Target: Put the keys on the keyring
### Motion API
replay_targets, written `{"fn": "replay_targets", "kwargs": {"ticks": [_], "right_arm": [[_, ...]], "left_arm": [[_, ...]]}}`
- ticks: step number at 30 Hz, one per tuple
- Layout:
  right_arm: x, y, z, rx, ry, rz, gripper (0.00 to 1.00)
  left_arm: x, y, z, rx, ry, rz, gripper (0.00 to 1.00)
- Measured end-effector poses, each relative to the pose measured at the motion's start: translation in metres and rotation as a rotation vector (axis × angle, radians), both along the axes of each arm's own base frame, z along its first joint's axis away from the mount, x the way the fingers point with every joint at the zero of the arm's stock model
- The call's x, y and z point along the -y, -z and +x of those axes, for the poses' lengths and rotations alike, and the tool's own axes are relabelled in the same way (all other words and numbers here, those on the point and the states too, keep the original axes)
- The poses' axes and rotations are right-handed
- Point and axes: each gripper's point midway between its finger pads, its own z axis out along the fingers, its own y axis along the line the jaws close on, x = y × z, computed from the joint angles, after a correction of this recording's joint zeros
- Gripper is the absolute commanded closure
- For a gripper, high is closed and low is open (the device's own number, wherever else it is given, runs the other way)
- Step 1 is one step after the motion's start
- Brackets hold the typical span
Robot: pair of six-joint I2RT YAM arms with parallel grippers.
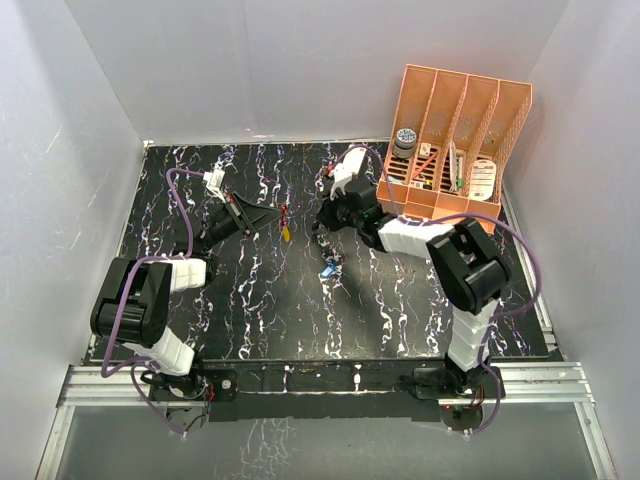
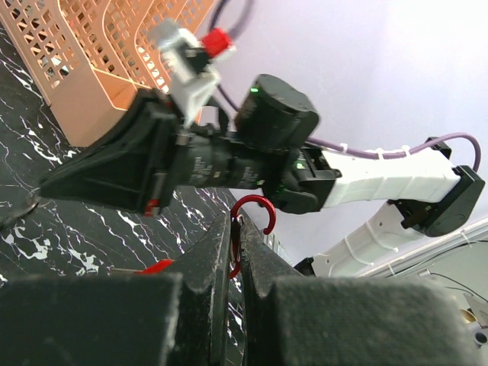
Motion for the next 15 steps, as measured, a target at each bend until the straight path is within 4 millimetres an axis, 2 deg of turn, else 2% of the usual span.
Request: {"fn": "replay_targets", "kwargs": {"ticks": [6, 7, 9, 15], "right_arm": [[0.009, -0.054, -0.016, 0.133, -0.013, 0.073, 1.0], [0.01, -0.052, -0.021, 0.132, -0.019, 0.075, 1.0], [0.012, -0.075, -0.027, 0.176, -0.028, 0.105, 1.0], [0.013, -0.109, -0.043, 0.247, -0.067, 0.164, 1.0]], "left_arm": [[0.0, -0.002, 0.002, 0.013, -0.001, 0.002, 1.0], [0.001, -0.003, 0.003, 0.016, 0.0, 0.002, 1.0], [0.001, -0.005, 0.006, 0.023, 0.002, 0.002, 1.0], [0.004, -0.01, 0.014, 0.042, 0.017, 0.004, 1.0]]}}
